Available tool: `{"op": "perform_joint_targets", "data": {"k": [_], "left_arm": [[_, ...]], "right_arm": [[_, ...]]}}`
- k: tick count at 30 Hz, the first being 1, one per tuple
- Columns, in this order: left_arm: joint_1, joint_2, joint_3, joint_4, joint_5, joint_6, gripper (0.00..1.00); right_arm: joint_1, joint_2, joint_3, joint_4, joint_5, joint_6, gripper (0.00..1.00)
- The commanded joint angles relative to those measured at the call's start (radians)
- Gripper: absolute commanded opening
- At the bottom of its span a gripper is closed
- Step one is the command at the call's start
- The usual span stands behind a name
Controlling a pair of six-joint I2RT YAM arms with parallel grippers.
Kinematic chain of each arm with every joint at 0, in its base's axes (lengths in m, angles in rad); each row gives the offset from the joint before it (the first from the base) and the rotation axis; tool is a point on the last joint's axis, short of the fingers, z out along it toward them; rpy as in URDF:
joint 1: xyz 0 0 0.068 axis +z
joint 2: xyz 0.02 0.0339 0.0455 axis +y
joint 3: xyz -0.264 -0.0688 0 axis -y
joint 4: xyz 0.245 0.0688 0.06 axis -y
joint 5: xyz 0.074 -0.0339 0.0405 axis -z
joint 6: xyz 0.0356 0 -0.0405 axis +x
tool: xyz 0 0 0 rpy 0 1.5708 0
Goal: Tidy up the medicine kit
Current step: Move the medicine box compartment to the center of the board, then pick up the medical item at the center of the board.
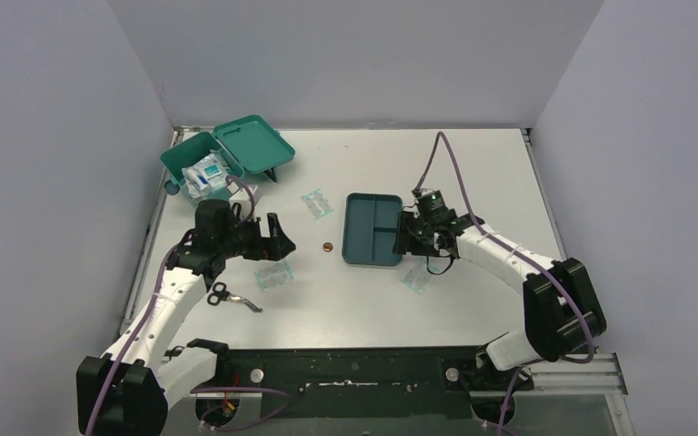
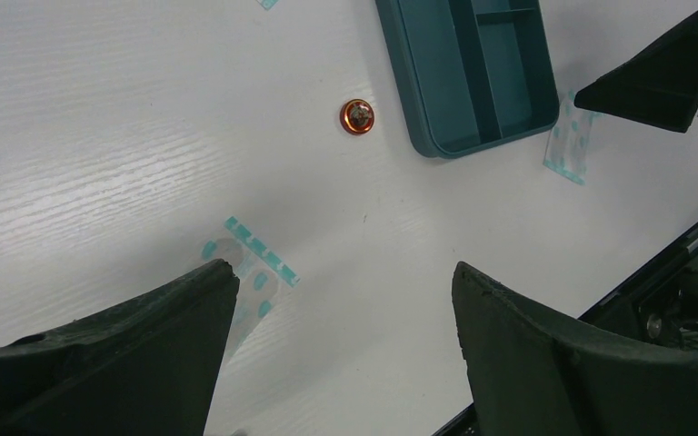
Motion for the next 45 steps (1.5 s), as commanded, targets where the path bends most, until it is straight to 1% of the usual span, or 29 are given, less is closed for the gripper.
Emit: {"op": "perform_joint_targets", "data": {"k": [1, 5, 11, 14, 18, 21, 23, 27, 30, 33, 37, 41, 45], "left_arm": [[-0.025, -0.025, 0.005, 0.03, -0.005, 0.019, 0.85], [-0.034, -0.032, -0.001, 0.041, 0.008, 0.02, 0.85], [-0.036, -0.026, -0.001, 0.047, 0.027, 0.019, 0.84], [-0.035, -0.027, -0.003, 0.049, 0.029, 0.019, 0.85], [-0.036, -0.028, -0.002, 0.054, 0.031, 0.018, 0.84], [-0.035, -0.026, -0.003, 0.053, 0.032, 0.017, 0.84], [-0.035, -0.027, -0.004, 0.05, 0.031, 0.017, 0.84], [-0.037, -0.034, -0.003, 0.051, 0.027, 0.017, 0.84], [-0.037, -0.036, -0.004, 0.05, 0.027, 0.017, 0.84], [-0.037, -0.038, -0.005, 0.05, 0.031, 0.018, 0.84], [-0.037, -0.04, -0.002, 0.051, 0.036, 0.018, 0.84], [-0.037, -0.047, -0.004, 0.052, 0.039, 0.02, 0.84], [-0.037, -0.052, -0.005, 0.051, 0.038, 0.02, 0.84]], "right_arm": [[-0.057, -0.1, -0.038, -0.004, -0.02, 0.003, 0.55], [-0.144, -0.144, -0.094, 0.016, -0.082, 0.002, 0.53], [-0.2, -0.198, -0.154, 0.034, -0.088, 0.014, 0.51], [-0.223, -0.199, -0.168, 0.04, -0.085, 0.005, 0.51], [-0.226, -0.153, -0.119, 0.016, -0.074, -0.026, 0.47], [-0.212, -0.084, -0.032, -0.077, 0.026, 0.003, 0.43], [-0.193, -0.052, 0.014, -0.138, 0.116, 0.055, 0.42], [-0.149, -0.033, 0.078, -0.212, 0.233, 0.168, 0.43], [-0.13, 0.001, 0.152, -0.305, 0.316, 0.312, 0.43], [-0.086, 0.069, 0.257, -0.437, 0.383, 0.453, 0.4], [-0.042, 0.155, 0.348, -0.547, 0.394, 0.585, 0.38], [-0.027, 0.232, 0.402, -0.609, 0.342, 0.704, 0.38], [-0.014, 0.299, 0.453, -0.678, 0.357, 0.811, 0.37]]}}
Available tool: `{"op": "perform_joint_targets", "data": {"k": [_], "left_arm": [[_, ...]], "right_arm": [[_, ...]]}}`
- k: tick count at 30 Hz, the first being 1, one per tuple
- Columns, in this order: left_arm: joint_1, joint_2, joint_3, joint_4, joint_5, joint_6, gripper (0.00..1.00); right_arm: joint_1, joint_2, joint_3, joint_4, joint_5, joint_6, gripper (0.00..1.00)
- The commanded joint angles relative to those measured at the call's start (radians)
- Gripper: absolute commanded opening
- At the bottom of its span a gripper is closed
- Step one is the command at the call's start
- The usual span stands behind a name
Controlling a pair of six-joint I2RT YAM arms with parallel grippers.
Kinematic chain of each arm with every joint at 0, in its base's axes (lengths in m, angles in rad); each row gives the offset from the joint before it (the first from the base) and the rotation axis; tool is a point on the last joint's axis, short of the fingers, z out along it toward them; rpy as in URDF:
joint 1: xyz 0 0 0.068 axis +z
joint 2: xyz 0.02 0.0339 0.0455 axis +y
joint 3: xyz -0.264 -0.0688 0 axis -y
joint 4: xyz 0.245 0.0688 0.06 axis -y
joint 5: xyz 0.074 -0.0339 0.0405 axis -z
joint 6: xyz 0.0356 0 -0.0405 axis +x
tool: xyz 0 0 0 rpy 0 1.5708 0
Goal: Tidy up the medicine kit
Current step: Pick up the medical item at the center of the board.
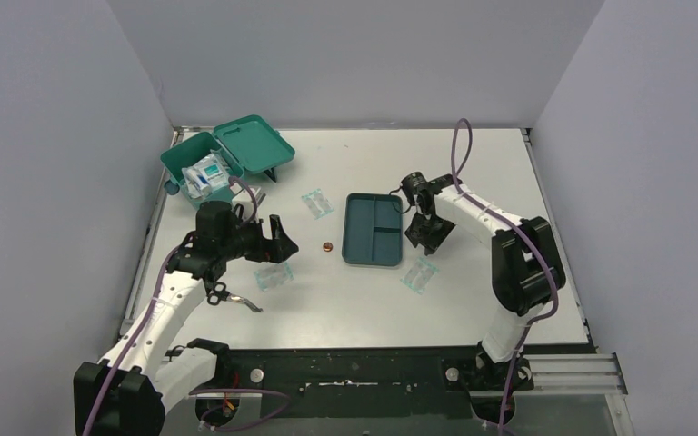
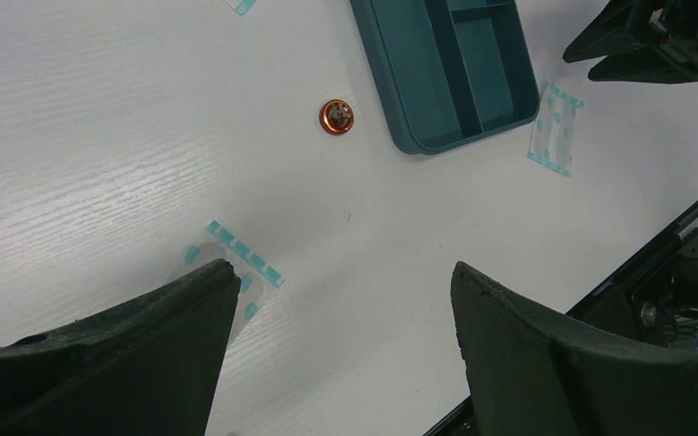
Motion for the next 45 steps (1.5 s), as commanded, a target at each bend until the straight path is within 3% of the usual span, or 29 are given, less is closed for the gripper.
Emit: {"op": "perform_joint_targets", "data": {"k": [1, 24, 45], "left_arm": [[-0.004, -0.026, 0.001, 0.046, 0.034, 0.018, 0.84], [-0.005, -0.029, 0.002, 0.048, 0.028, 0.021, 0.84], [-0.004, -0.043, 0.0, 0.043, 0.019, 0.023, 0.84]], "right_arm": [[0.01, 0.044, 0.073, -0.126, 0.044, 0.177, 0.37], [-0.002, 0.174, 0.094, -0.09, 0.028, 0.279, 0.36], [-0.002, 0.174, 0.055, -0.12, 0.054, 0.32, 0.3]]}}
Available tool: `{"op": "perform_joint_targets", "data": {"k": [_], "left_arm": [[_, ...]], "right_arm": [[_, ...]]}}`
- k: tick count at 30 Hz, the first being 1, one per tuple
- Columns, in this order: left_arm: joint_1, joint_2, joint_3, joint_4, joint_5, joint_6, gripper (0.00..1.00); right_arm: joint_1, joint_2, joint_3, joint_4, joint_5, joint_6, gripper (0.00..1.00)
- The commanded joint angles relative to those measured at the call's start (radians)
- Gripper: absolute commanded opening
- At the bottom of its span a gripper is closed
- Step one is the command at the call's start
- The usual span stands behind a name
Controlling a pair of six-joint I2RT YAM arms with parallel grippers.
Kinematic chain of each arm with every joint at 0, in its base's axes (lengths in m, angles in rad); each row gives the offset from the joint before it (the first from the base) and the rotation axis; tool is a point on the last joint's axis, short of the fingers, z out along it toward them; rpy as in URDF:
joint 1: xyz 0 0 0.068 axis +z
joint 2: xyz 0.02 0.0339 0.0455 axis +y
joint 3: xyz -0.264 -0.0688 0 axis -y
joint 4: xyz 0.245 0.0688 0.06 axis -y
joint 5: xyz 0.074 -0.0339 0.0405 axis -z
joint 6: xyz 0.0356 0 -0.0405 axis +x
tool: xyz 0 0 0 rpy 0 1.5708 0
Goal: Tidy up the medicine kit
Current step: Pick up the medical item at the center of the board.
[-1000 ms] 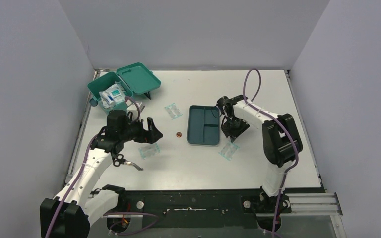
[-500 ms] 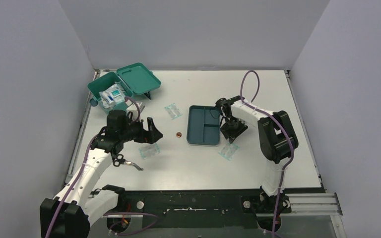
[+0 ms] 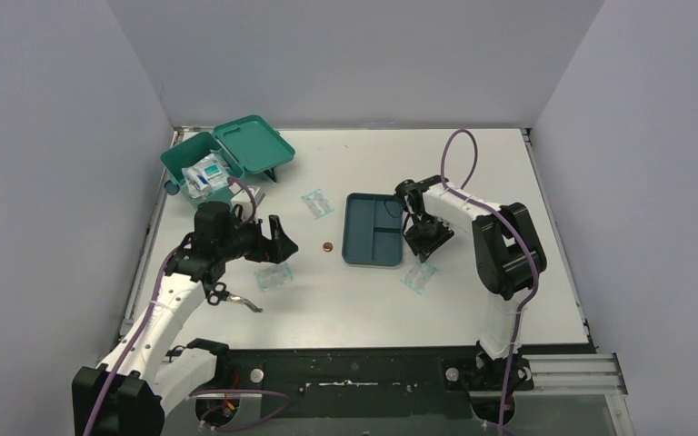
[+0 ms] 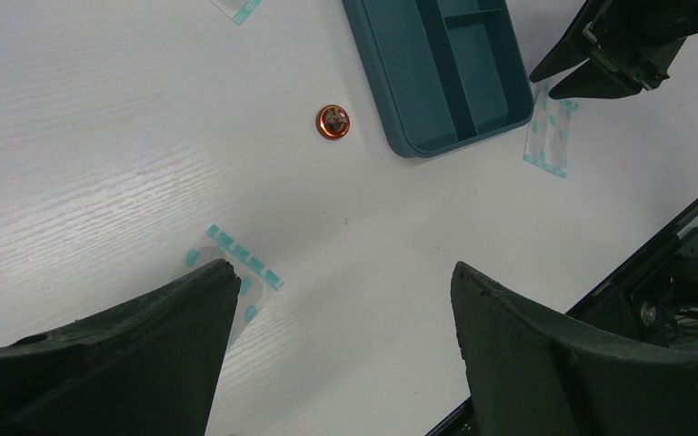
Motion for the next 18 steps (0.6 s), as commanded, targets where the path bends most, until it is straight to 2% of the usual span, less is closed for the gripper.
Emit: {"op": "perform_joint_targets", "data": {"k": [1, 8, 12, 15, 18], "left_arm": [[-0.004, -0.023, 0.002, 0.039, 0.016, 0.018, 0.84], [-0.004, -0.025, 0.003, 0.039, 0.013, 0.018, 0.84], [-0.004, -0.027, 0.002, 0.037, 0.01, 0.018, 0.84], [-0.004, -0.029, 0.002, 0.035, 0.005, 0.018, 0.84], [-0.004, -0.032, 0.001, 0.036, 0.005, 0.02, 0.84]], "right_arm": [[-0.005, 0.0, -0.009, -0.028, 0.048, 0.033, 0.3], [-0.007, 0.001, -0.016, -0.034, 0.044, 0.033, 0.26], [-0.007, 0.001, -0.018, -0.025, 0.041, 0.028, 0.15], [-0.006, -0.001, -0.015, -0.01, 0.04, 0.007, 0.0], [0.004, -0.007, -0.002, -0.009, 0.063, -0.01, 0.0]]}}
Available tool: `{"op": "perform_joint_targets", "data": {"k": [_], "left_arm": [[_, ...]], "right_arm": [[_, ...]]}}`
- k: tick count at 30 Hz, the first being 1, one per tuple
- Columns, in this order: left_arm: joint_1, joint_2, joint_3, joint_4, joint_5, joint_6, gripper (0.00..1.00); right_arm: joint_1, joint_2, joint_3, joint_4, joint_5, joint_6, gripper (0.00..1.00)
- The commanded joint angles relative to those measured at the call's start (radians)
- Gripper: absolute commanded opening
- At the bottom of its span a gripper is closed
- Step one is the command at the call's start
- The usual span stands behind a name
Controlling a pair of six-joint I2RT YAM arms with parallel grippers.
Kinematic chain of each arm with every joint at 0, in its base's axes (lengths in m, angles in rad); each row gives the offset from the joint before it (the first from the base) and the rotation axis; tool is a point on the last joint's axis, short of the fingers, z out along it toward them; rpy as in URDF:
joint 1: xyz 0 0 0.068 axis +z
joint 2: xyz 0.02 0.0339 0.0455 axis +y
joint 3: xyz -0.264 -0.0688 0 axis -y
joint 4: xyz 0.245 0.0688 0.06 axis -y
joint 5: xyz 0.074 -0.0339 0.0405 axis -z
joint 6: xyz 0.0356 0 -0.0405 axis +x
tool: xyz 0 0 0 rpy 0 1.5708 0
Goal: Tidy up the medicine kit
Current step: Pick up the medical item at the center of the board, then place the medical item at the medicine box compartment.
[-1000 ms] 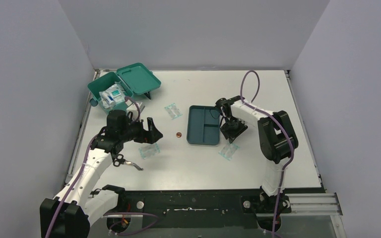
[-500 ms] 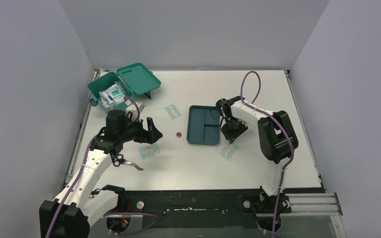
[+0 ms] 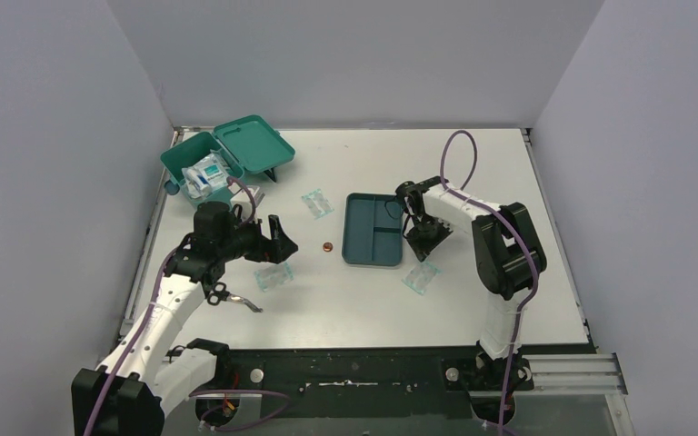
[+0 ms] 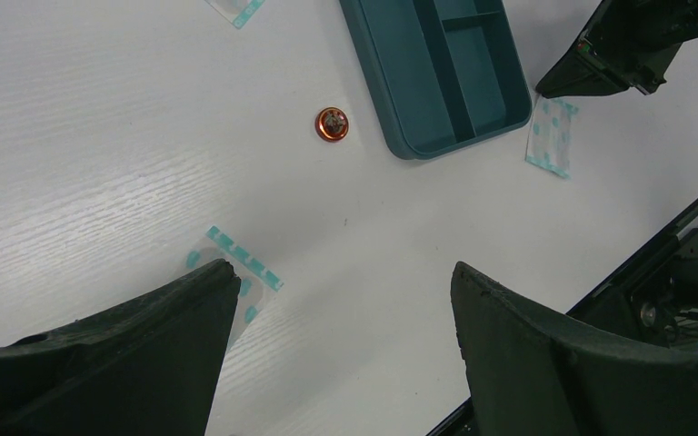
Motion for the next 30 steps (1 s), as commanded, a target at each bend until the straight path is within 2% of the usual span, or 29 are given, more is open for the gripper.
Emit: {"op": "perform_joint_targets", "data": {"k": [1, 10, 20, 30], "left_arm": [[-0.004, -0.026, 0.001, 0.036, 0.006, 0.019, 0.84], [-0.005, -0.028, 0.001, 0.035, 0.003, 0.018, 0.85], [-0.004, -0.03, 0.0, 0.037, -0.005, 0.018, 0.85], [-0.004, -0.033, -0.001, 0.034, -0.015, 0.017, 0.85]], "right_arm": [[0.008, -0.01, 0.012, -0.002, 0.062, -0.018, 0.0], [0.068, -0.083, 0.017, 0.034, 0.077, -0.126, 0.0], [0.148, -0.188, -0.022, 0.081, 0.062, -0.129, 0.0], [0.177, -0.169, 0.069, 0.174, -0.013, -0.206, 0.0]]}}
